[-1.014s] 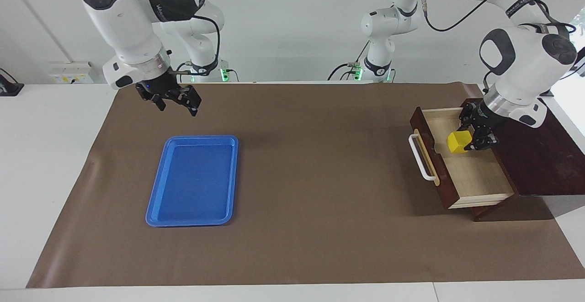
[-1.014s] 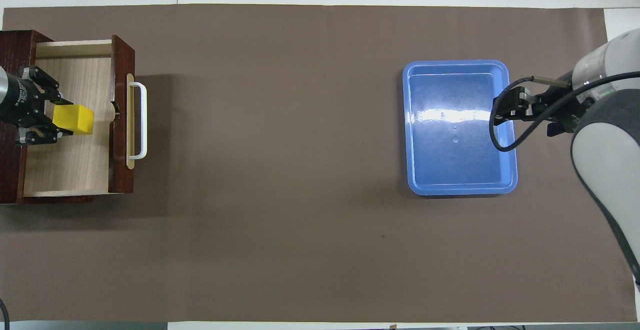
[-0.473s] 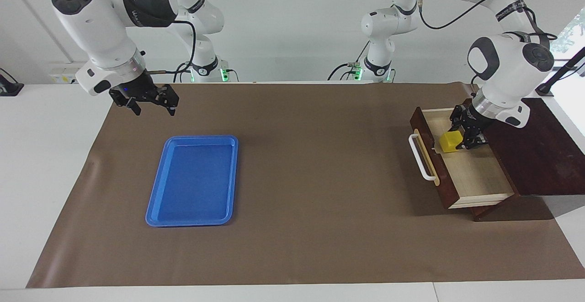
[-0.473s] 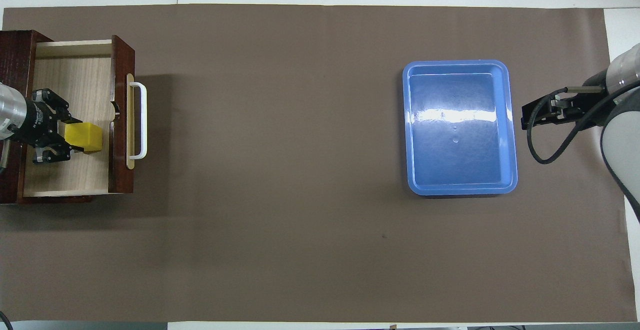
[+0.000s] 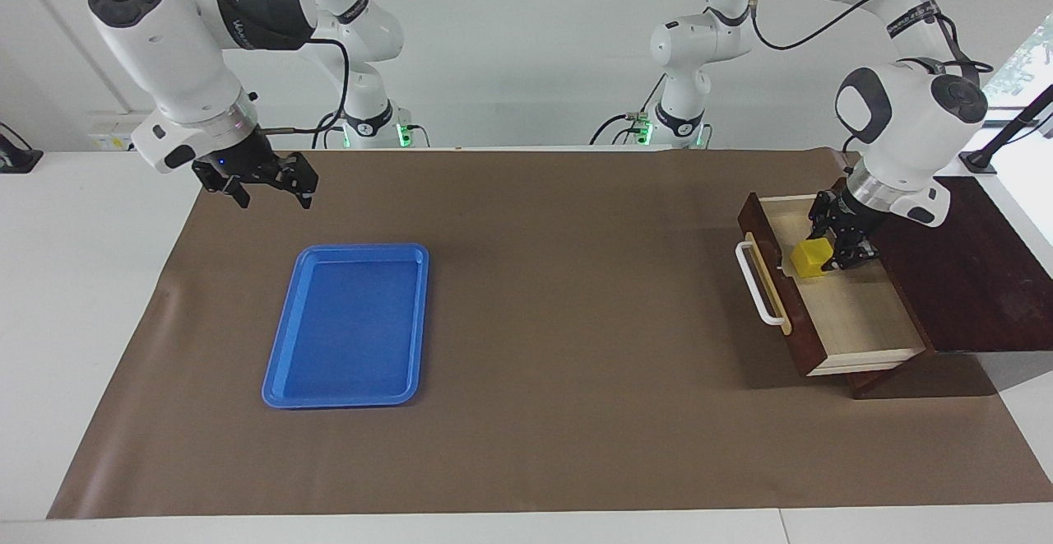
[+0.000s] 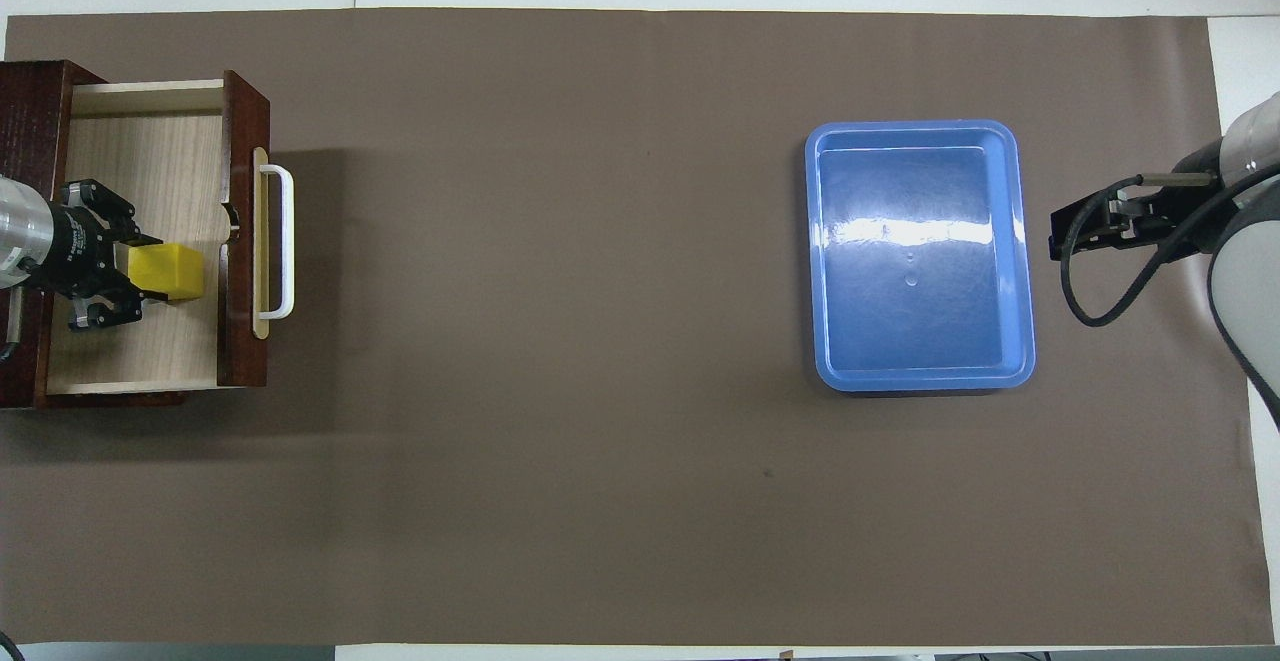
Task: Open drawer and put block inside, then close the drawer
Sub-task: 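Open the left gripper to release the cube in the drawer, then push the drawer shut with the left gripper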
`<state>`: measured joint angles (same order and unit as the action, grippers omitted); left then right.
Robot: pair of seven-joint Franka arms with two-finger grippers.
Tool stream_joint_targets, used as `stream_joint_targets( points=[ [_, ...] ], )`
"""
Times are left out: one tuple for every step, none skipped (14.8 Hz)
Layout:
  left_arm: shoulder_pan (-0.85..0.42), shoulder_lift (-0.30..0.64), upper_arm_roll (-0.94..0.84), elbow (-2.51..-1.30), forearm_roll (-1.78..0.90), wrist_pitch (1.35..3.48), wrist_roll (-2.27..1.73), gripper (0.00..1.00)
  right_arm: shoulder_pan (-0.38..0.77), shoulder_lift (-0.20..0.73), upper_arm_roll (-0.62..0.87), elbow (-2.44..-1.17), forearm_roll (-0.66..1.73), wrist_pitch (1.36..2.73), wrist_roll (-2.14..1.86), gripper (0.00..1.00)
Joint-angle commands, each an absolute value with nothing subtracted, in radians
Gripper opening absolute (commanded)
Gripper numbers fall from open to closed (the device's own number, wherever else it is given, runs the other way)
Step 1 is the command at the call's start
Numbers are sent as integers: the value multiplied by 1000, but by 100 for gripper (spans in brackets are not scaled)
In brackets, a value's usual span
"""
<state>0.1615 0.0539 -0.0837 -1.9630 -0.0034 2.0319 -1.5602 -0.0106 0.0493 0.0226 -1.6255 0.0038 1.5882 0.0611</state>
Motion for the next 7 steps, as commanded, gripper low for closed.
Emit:
stream_joint_targets(
  points=[
    [172, 23, -89, -2007, -18, 2068, -1554, 68, -29, 23, 35, -1655, -17, 1588, 37, 100],
    [169, 28, -89, -1994, -17, 2066, -1552, 100, -29, 23, 35, -1655, -17, 1585, 40, 100],
    [163, 31, -89, -1973, -17, 2059, -1554, 100, -29, 23, 35, -1655, -17, 1585, 41, 100],
    [160, 34, -89, -1945, -17, 2048, -1557, 100, -29, 23, 35, -1655, -17, 1583, 41, 100],
    [156, 31, -92, -1912, -17, 2021, -1557, 100, -29, 23, 35, -1655, -17, 1585, 41, 100],
    [152, 34, -100, -1866, -18, 1979, -1557, 100, -29, 23, 35, -1655, -17, 1583, 41, 100],
    [128, 40, -101, -1820, -24, 1936, -1565, 100, -29, 23, 37, -1655, -17, 1583, 41, 100]
  ],
)
